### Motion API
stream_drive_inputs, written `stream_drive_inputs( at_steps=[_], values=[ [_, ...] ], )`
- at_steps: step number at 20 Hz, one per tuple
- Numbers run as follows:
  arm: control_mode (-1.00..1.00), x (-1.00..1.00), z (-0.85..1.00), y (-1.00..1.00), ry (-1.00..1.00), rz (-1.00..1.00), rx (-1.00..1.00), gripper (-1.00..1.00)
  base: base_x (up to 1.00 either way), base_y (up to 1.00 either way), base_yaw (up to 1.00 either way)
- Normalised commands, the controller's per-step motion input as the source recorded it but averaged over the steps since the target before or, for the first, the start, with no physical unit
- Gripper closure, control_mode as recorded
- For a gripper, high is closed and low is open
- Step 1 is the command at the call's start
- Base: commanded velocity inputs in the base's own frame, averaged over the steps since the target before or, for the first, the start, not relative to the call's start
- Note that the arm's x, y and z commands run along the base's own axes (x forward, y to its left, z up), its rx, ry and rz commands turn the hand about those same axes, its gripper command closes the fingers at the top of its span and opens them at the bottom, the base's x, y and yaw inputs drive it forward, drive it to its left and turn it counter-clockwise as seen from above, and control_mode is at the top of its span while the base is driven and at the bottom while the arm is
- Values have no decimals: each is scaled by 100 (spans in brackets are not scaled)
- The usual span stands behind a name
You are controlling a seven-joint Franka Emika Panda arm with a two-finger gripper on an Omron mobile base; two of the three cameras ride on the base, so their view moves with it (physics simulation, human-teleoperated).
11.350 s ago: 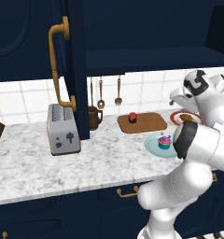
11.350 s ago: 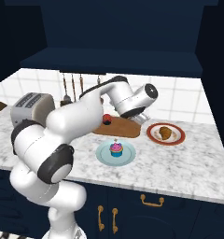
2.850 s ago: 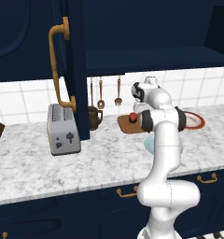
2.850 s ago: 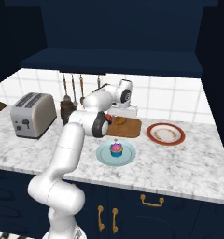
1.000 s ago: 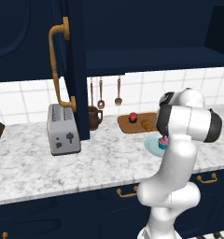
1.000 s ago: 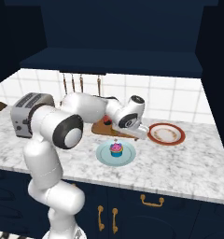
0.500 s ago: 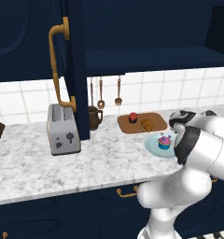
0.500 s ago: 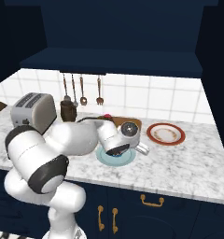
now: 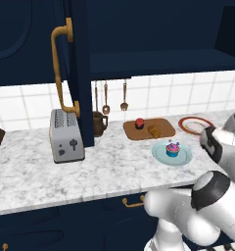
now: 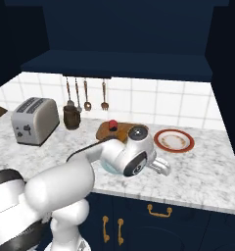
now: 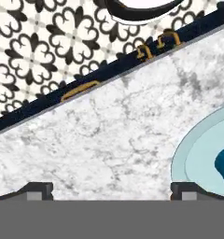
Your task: From the different types of pastries on the counter, select a croissant and place it on the cutting board. Then retrieve a jar of jam from the cabinet and place it alongside the croissant on the cutting board.
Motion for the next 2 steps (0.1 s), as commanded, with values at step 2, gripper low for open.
stream_drive_inputs(
  at_steps=[2],
  values=[
    [-100, -100, 20, -41, 48, -19, -4, -100, 0, 0, 0]
  ],
)
